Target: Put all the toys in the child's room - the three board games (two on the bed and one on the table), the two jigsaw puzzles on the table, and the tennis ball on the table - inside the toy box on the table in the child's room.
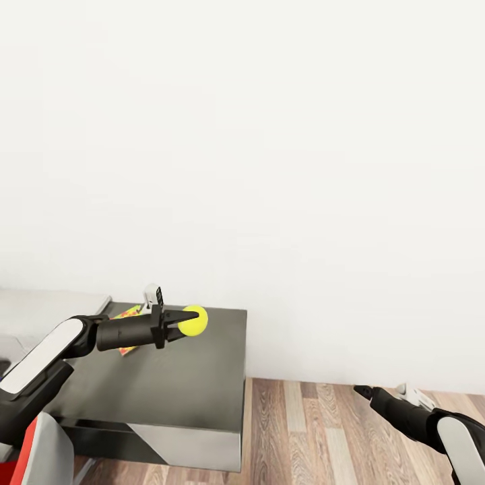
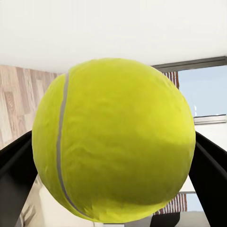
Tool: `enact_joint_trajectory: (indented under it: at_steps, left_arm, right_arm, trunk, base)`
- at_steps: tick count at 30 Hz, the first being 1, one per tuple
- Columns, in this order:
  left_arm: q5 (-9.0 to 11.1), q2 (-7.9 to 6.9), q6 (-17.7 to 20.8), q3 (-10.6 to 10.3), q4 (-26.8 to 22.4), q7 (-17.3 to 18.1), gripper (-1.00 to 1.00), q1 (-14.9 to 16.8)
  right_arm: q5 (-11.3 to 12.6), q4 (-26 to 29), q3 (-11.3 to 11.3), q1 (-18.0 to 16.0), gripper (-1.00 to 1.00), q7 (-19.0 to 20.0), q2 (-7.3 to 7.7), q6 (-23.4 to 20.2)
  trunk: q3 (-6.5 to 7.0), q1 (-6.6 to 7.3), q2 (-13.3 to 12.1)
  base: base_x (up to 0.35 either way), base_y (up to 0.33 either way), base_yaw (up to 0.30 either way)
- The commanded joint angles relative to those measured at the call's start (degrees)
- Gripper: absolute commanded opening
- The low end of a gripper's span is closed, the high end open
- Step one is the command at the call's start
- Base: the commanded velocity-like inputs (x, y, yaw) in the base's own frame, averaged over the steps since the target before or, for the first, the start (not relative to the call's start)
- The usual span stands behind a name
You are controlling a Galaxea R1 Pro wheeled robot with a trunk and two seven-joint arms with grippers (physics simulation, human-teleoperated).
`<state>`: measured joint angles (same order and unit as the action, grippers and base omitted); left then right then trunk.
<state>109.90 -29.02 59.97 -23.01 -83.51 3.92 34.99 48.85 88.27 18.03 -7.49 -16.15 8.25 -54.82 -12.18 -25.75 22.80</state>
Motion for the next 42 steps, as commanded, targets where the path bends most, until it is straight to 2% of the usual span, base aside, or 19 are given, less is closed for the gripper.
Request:
enact_joint_trajectory:
  at_steps: [1, 26, 31, 42]
  left_arm:
    - [-0.30, -0.05, 0.03, -0.11, 0.02, 0.40, -1.00, 0.08]
    - [-0.28, -0.17, 0.03, -0.19, -0.15, 0.47, -1.00, 0.08]
    - [-0.29, -0.16, 0.03, -1.43, -0.16, 0.46, -1.00, 0.08]
    - [-0.30, -0.09, 0.03, -1.77, -0.16, 0.44, -1.00, 0.08]
  right_arm:
    - [0.62, 0.07, 0.00, -0.06, 1.00, -0.55, 0.01, -0.19]
    - [0.63, 0.11, 0.25, 0.02, 1.00, -0.55, 0.10, -1.50]
    - [0.63, 0.07, 0.26, 0.02, 1.00, -0.55, 0.05, -1.46]
    - [0.63, 0.06, 0.25, 0.02, 1.00, -0.55, -0.07, -1.45]
  trunk:
    - [-0.02, -0.04, 0.11]
    - [2.34, -0.04, 0.11]
    - [2.81, -0.04, 0.11]
    - [3.85, -0.04, 0.11]
  base:
    - [0.000, 0.000, 0.000]
    - [0.000, 0.000, 0.000]
    - [0.000, 0.000, 0.000]
    - [0.000, 0.000, 0.000]
